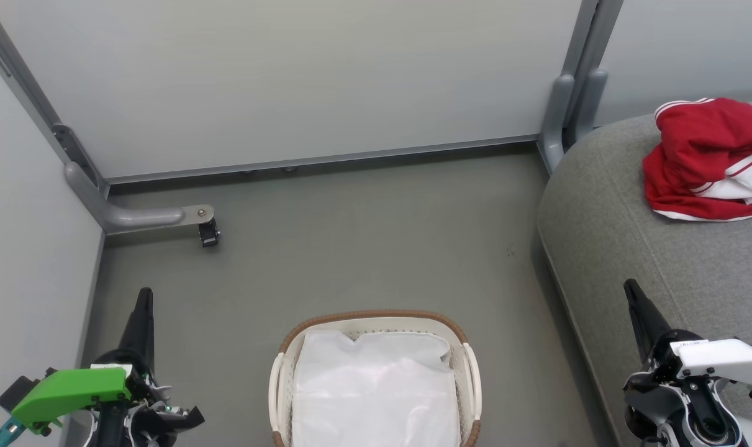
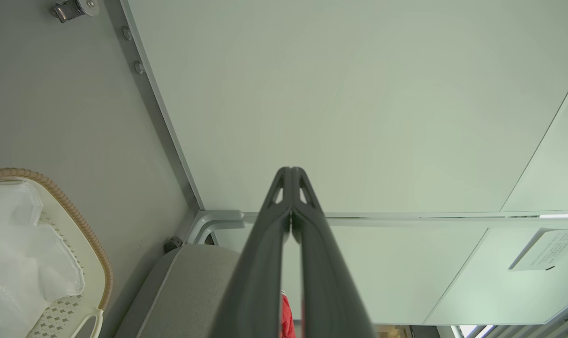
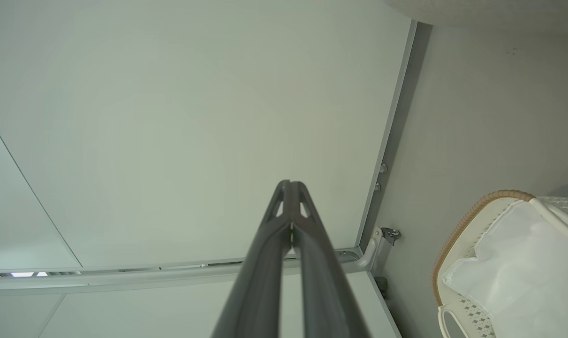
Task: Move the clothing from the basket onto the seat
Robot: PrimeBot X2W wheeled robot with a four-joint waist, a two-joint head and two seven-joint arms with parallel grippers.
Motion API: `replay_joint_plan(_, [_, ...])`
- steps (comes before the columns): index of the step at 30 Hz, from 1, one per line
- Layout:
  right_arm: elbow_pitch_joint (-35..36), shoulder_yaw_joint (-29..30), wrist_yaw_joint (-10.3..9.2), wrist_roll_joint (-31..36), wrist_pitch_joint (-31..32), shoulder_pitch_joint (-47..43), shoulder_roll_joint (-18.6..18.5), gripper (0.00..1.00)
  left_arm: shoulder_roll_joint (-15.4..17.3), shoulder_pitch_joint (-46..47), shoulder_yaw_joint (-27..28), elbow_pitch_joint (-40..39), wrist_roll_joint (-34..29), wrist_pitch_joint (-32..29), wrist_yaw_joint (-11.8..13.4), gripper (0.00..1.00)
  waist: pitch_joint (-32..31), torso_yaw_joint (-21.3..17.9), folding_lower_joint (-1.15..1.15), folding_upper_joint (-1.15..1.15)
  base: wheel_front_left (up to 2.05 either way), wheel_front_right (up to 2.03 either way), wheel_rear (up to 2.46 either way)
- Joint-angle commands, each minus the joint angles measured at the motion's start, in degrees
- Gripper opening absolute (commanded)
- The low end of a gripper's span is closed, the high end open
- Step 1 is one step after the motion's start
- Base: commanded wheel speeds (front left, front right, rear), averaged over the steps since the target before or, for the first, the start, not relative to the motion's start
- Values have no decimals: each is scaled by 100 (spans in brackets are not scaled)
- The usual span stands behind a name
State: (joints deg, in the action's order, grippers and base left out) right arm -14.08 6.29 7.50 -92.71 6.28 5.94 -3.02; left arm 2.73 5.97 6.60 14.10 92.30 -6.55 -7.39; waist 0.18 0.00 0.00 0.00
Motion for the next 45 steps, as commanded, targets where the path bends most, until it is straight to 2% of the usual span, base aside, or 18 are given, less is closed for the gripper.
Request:
replay_joint_plan(1, [16, 13, -2, 20, 31, 45, -13, 0, 29, 54, 13, -13, 12, -24, -26, 0, 0, 0, 0, 0, 0, 0, 0])
replay_joint_plan(45, [15, 27, -2, 34, 30, 47, -7, 0, 28, 55, 13, -14, 11, -25, -26, 0, 0, 0, 0, 0, 0, 0, 0])
